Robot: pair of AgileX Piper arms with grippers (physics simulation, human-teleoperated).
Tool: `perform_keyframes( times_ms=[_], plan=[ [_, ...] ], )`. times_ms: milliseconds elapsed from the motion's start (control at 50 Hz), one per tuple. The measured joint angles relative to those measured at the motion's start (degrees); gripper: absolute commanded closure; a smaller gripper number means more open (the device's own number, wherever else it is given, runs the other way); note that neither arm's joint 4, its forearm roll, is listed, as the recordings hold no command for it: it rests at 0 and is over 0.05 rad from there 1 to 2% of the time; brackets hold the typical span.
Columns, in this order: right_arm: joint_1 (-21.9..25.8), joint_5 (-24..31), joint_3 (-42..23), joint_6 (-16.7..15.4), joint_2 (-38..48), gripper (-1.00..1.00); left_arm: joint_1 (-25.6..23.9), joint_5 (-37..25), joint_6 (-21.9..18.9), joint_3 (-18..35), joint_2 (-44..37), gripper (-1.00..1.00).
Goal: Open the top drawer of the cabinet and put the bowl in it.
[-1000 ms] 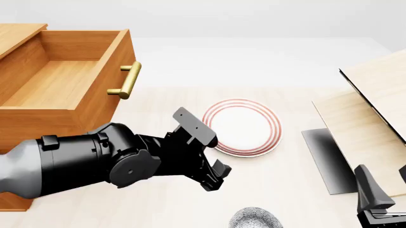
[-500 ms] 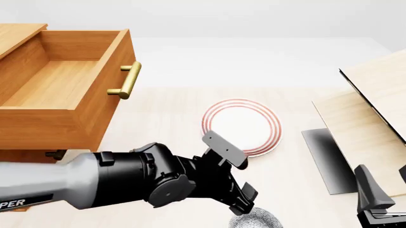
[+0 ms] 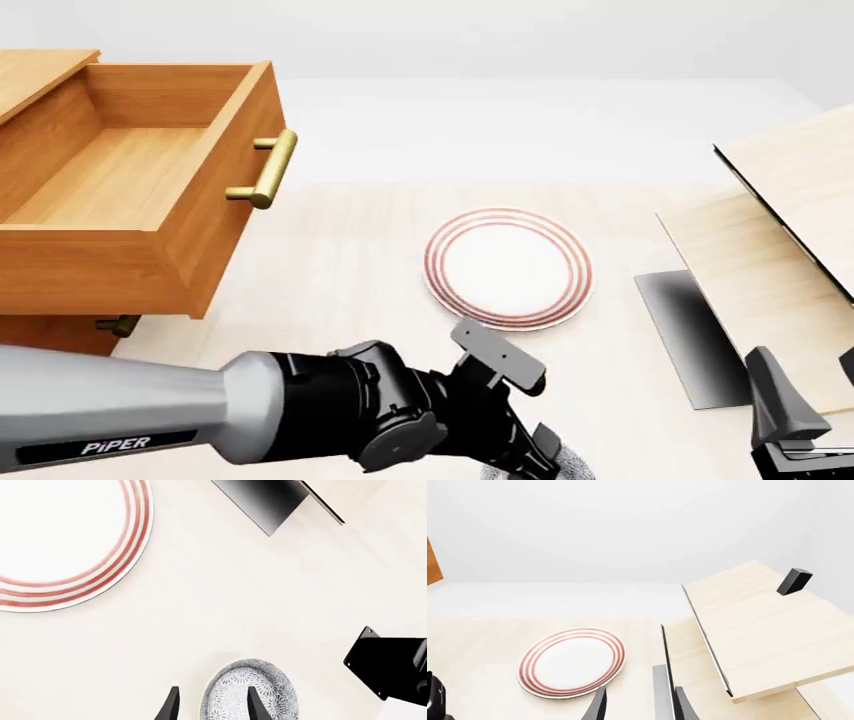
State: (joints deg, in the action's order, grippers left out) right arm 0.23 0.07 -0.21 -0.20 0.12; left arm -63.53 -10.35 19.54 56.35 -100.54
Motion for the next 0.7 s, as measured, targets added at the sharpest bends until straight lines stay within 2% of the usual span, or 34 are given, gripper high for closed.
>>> perform_keyframes(
  times_ms=[340,700],
  plan=[
    [0.0,0.0,0.0,0.0,0.0,-1.0,-1.28,0.51,3.13,-0.07,-2.53,-1.0],
    [0.0,0.0,0.0,0.0,0.0,-1.0,-1.1,0.88,4.22,-0.69,-4.09,-1.0]
  ],
)
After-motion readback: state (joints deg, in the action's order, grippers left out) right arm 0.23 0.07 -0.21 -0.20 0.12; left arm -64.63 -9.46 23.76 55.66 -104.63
